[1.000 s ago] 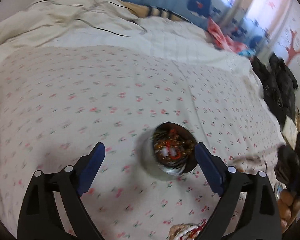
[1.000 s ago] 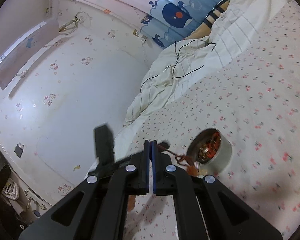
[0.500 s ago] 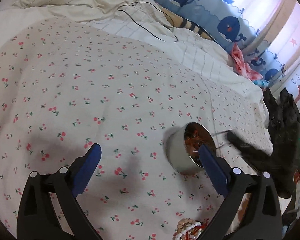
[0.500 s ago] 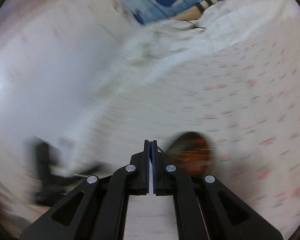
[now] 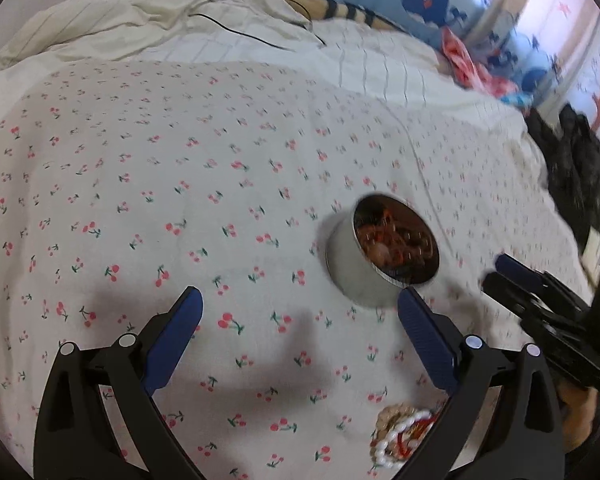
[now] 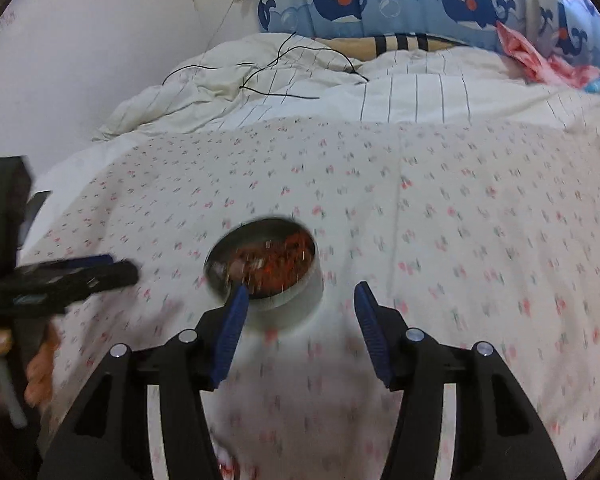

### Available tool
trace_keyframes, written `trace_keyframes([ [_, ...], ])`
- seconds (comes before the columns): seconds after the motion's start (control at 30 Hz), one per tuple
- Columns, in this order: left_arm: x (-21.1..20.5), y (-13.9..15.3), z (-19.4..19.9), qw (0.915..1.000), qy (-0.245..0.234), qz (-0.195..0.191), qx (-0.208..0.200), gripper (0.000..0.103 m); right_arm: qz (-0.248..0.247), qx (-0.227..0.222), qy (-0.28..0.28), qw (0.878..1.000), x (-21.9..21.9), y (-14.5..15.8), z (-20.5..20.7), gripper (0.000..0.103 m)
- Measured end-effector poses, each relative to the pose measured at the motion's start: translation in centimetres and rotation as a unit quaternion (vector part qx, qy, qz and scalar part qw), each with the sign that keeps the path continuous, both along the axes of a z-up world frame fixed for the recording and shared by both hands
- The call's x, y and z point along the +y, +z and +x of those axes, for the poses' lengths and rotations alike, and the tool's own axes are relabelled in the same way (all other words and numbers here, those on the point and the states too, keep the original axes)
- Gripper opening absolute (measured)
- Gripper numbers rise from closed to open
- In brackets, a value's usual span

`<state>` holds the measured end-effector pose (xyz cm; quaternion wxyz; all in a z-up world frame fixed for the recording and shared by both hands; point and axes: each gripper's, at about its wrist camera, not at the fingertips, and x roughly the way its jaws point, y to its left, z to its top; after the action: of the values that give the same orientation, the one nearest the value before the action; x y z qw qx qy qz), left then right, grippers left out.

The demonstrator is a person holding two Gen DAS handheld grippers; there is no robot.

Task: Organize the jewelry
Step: 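Grasp the white pearl bracelet with left gripper while right gripper grasps the red cord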

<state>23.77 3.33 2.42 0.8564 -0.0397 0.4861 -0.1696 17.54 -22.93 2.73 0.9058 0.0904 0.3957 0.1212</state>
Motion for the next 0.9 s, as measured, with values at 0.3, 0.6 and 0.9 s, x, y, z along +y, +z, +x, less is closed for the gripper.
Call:
trace_keyframes([
  [0.3,-1.9,-3.1,-6.2,0.9906,-0.125,0.007,0.056,0.094,0.03,0.069,0.091,0.993,0.3,-2.4,-8.1,0.048],
  [0.6,-1.0,-3.9,-5.9,0.9933,-0.094,0.013,0.066,0.094,-0.064,0.067,0.115,0.989,3.1,-3.9,-8.6,0.035],
  [0.9,-1.1,-4.0,-5.6,0.993,-0.095,0.028,0.064,0.094,-0.151,0.056,0.136,0.978,5.5,-5.5,-8.4,0.028],
])
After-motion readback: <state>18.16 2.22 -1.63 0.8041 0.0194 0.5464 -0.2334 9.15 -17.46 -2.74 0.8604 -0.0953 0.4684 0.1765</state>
